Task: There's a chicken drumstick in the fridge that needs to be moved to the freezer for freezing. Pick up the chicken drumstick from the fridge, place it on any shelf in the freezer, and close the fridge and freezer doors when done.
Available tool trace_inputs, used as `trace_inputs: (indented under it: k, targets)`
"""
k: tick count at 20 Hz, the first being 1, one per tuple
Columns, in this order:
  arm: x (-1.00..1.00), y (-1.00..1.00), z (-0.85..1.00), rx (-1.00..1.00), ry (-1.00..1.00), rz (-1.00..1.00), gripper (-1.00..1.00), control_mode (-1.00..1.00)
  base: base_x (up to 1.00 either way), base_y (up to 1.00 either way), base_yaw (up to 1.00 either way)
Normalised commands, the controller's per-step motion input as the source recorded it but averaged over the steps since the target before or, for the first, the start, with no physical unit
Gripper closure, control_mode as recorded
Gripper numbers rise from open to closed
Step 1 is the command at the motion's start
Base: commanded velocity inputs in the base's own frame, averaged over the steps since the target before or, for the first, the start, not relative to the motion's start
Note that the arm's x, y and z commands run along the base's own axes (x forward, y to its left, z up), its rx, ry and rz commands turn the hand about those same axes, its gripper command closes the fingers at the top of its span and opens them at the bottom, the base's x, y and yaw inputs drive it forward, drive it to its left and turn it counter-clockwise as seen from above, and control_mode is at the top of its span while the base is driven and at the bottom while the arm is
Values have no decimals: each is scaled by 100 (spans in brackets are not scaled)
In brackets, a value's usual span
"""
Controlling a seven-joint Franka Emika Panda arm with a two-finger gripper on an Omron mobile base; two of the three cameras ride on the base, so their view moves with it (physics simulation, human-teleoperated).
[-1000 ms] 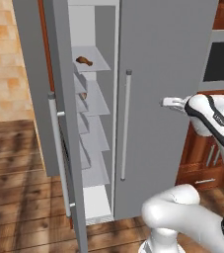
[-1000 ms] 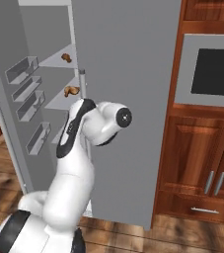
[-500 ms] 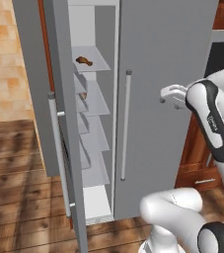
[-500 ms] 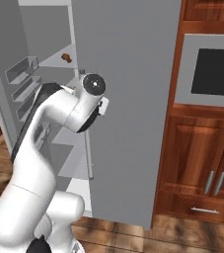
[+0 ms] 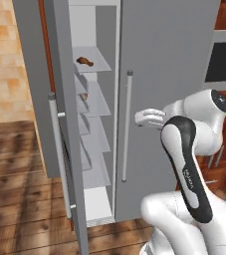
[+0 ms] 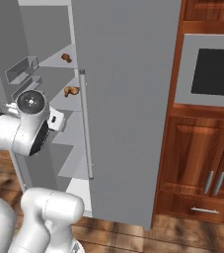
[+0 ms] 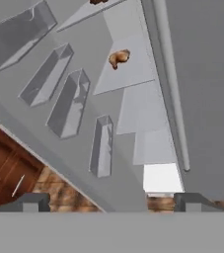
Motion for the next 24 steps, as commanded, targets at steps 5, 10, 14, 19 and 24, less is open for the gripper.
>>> trace_inputs:
  k: [5, 10, 14, 19, 24]
  targets:
    - [-35, 100, 0, -11, -7, -4, -100, -100, 0, 0, 0]
    - [-19, 100, 0, -9, -3, -1, -100, -100, 0, 0, 0]
    - [-3, 100, -2, -5, -4, -4, -100, -100, 0, 0, 0]
    - [0, 100, -23, -1, -3, -2, -100, -100, 0, 0, 0]
    - [10, 100, -26, -1, -7, -9, -100, -100, 0, 0, 0]
